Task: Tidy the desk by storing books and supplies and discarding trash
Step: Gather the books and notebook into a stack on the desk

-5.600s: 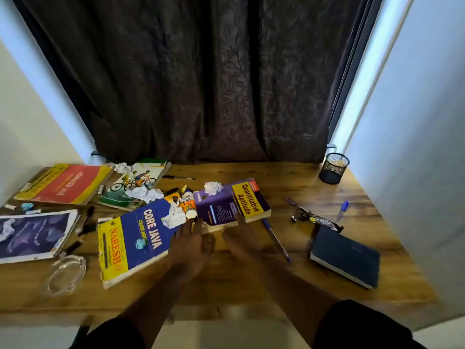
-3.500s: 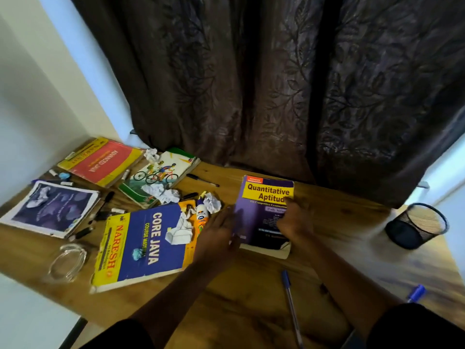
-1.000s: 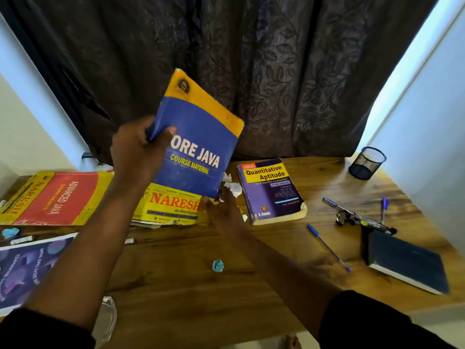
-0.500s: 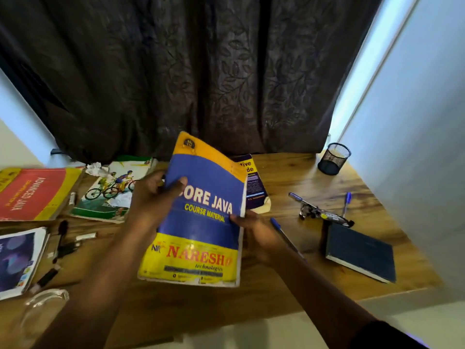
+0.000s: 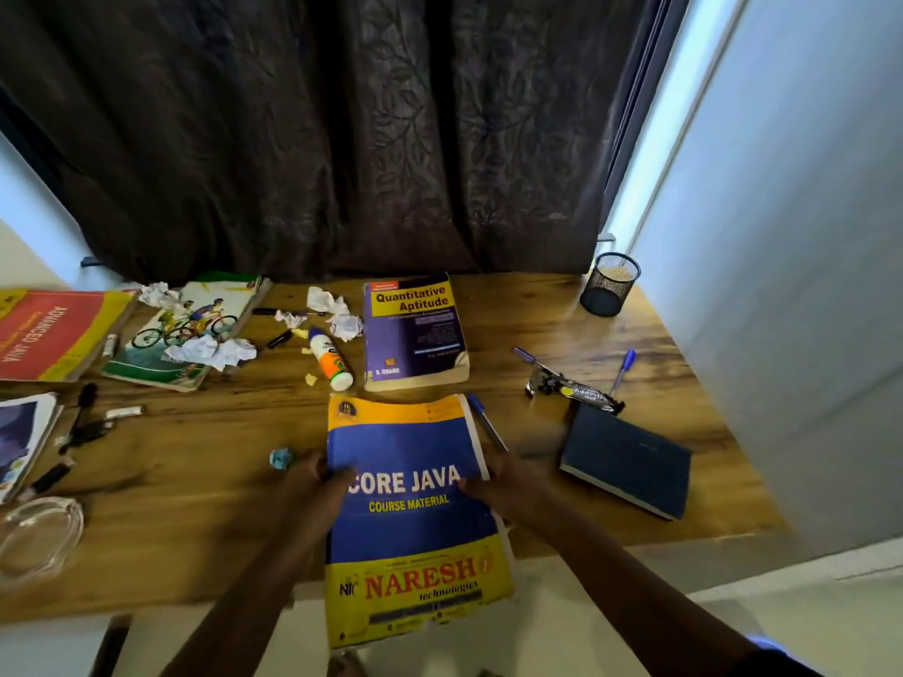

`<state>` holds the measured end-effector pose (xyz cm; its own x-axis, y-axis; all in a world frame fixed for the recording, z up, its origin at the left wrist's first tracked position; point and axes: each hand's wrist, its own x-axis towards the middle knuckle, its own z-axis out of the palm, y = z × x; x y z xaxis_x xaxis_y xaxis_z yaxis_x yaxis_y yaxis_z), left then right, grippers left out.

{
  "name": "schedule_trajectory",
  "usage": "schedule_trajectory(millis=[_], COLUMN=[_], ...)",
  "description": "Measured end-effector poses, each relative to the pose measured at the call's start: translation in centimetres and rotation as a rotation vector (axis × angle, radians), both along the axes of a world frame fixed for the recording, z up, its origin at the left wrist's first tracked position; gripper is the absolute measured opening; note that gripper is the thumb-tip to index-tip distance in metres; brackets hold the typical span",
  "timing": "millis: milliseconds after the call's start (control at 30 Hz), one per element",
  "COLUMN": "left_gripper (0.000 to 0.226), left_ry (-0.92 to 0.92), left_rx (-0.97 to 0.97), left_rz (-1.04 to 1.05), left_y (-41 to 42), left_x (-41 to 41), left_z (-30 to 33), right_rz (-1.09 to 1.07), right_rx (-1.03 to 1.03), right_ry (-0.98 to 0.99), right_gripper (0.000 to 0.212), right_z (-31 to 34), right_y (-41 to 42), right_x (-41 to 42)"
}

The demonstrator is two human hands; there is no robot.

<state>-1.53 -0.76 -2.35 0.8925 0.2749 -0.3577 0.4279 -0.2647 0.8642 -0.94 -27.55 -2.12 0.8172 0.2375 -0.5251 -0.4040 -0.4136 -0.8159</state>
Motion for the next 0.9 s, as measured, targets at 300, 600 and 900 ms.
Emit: schedule_trajectory(millis=[300,600,900], left_gripper=[0.009,0.019,0.028], left_ry=[0.031,0.013,-0.017], left_rx=[-0.109,0.344,0.39], left_rz=[0.04,-0.144,-0.148], left_y=[-3.2,-6.3,-8.9], left_x=[-1.0,1.9,4.1], left_z=[-1.5,-2.1,-2.7], right_rz=[-0.212,-0.249,-0.237], right_rx=[-0.131,-0.445,-0.585], right_ry=[-0.078,-0.268,-0.319], right_gripper=[0.034,0.038,0.047], right_z=[-2.7,-2.6,-2.5], right_y=[-2.4,-5.4,-8.7], right_x=[-0.2,-0.9,0.9])
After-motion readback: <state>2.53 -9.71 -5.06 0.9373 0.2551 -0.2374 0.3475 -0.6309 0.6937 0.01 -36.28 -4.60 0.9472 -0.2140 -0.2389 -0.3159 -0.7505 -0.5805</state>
